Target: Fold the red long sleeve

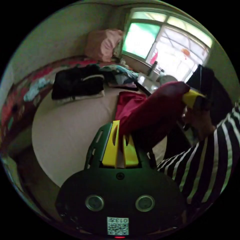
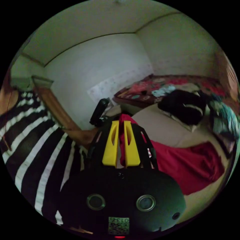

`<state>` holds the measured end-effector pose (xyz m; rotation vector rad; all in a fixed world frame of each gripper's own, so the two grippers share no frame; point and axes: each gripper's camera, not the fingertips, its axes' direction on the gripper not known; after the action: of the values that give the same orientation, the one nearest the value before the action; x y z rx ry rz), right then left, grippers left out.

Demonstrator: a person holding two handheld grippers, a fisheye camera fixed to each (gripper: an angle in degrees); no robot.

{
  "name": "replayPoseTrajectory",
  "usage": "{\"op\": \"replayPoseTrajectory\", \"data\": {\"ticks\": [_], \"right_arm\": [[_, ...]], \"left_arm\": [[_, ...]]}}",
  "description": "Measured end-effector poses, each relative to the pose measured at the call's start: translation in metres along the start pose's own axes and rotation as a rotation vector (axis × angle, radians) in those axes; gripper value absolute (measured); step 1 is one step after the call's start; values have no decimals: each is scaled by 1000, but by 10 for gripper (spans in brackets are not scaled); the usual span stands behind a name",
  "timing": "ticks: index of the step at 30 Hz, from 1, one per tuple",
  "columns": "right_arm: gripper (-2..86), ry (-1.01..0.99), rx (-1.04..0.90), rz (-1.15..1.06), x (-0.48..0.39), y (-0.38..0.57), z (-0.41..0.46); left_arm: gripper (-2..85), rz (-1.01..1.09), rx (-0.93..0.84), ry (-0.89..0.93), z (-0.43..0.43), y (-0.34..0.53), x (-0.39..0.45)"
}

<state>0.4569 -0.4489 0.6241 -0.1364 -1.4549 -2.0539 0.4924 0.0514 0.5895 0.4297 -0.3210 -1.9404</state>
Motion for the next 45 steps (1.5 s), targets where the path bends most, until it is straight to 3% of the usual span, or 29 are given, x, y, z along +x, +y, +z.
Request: {"op": "replayPoseTrajectory", "data": {"ticks": [2, 4, 6, 11, 13, 18, 21, 23, 26, 30, 35, 40, 45], "right_arm": [[49, 56, 73, 109, 16, 9, -9], [65, 224, 116, 194, 26, 21, -19], [80, 452, 92, 341, 42, 48, -28], [77, 584, -75, 609, 68, 123, -25], [81, 644, -129, 663, 72, 146, -17], [112, 624, -214, 708, 94, 168, 18], [99, 592, -233, 696, 110, 164, 36], [56, 579, -241, 700, 118, 160, 45], [24, 501, -194, 763, 121, 148, 39], [13, 442, 78, 601, 74, 121, -14], [8, 417, 227, 337, -2, 94, -78], [6, 440, 312, 24, -92, 60, -141], [6, 399, 439, -341, -165, 18, -176]], "left_arm": [[-1, -174, 37, 47, -1, 9, -45], [7, -369, 58, 86, 0, 22, -103], [22, -405, 72, 37, -6, 32, -131], [108, -267, 93, -154, -36, 58, -151], [134, -108, 23, -196, -33, 66, -139], [149, 362, -239, -110, 20, 85, -82], [145, 572, -290, -201, 45, 96, -62], [125, 576, -329, -254, 58, 97, -70], [28, 528, -422, -185, 58, 91, -97], [11, 504, -374, 19, 10, 80, -132], [5, 510, -182, 369, -91, 70, -164], [3, 587, 168, 708, -224, 74, -200], [4, 670, 448, 817, -314, 92, -233]]}}
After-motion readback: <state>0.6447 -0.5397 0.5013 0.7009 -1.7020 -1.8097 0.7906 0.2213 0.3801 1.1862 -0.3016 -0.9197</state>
